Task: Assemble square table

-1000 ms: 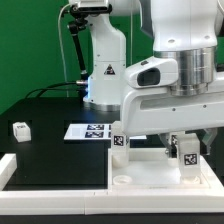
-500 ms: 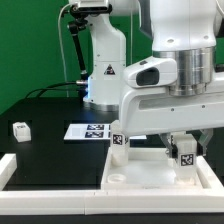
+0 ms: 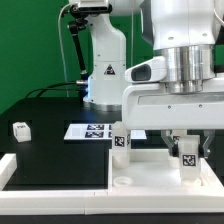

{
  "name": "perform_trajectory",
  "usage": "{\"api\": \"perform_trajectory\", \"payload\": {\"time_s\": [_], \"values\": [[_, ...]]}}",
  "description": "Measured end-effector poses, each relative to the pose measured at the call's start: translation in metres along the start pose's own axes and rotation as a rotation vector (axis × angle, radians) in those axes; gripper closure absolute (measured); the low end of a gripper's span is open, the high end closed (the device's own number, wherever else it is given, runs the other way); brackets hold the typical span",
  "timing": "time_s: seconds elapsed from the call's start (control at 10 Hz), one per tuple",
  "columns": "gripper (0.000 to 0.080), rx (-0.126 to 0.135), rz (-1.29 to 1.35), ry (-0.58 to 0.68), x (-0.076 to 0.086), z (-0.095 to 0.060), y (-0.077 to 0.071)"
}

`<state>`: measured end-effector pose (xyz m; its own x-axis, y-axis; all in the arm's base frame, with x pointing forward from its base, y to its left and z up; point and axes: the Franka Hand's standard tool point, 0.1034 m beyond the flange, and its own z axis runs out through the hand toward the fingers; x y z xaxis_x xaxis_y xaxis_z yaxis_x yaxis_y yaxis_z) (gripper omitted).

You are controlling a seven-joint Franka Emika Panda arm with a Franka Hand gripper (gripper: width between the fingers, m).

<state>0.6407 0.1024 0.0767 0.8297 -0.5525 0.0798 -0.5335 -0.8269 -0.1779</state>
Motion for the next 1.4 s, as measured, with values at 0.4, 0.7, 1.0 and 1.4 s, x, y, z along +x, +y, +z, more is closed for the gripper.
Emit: {"api": "perform_trajectory", "payload": {"time_s": [0.4,0.7,1.0,1.4], "values": [[0.0508,-0.005,0.280,-0.001,0.002,0.000,0.007],[0.0507,-0.029,0.637,0.020,-0.003,0.001,0.010],[0.0505,-0.043,0.925,0.075,-0.009,0.000,0.013],[0.0505,-0.076,1.282,0.087,-0.019,0.000,0.002]]}}
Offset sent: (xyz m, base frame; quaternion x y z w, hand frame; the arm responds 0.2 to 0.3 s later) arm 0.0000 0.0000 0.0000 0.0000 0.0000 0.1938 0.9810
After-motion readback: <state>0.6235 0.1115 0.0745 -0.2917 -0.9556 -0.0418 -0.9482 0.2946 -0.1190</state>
